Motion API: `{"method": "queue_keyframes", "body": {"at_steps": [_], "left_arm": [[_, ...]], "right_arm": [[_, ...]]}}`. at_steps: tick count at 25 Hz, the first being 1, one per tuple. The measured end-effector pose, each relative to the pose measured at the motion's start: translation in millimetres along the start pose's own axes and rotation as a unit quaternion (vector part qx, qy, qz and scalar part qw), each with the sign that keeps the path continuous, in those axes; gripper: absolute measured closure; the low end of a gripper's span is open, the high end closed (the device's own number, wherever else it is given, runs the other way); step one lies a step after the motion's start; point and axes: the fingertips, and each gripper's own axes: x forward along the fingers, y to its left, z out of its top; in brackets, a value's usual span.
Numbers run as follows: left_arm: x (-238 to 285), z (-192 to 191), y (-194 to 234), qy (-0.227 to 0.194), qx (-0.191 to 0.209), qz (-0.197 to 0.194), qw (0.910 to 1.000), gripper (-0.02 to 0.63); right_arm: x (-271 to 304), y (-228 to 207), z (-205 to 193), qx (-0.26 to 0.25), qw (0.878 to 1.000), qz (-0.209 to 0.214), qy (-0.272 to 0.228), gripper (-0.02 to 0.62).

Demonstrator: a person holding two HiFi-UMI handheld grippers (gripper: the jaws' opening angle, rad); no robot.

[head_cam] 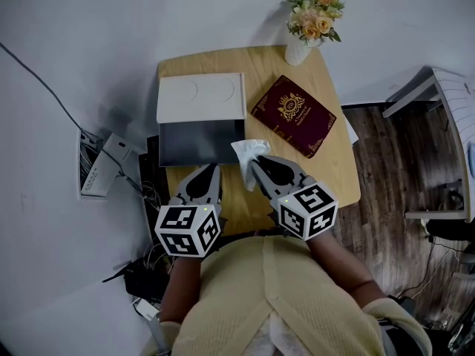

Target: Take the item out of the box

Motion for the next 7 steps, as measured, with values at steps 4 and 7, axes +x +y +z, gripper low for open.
{"method": "queue_keyframes", "body": {"at_steps": [4,7], "left_arm": [[1.4,-0.9,-3.0,0.001,0.0,-0.003,1.0,0.583],[1.2,-1.1,-4.3,0.001,0.0,-0.003,1.0,0.583]], "right_arm": [[-0.8,0.0,-1.0,0.001,1.0,0.003,0.001,0.537],[-0.8,0.1,-1.7,0.001,1.0,0.003,0.003,0.537]]}}
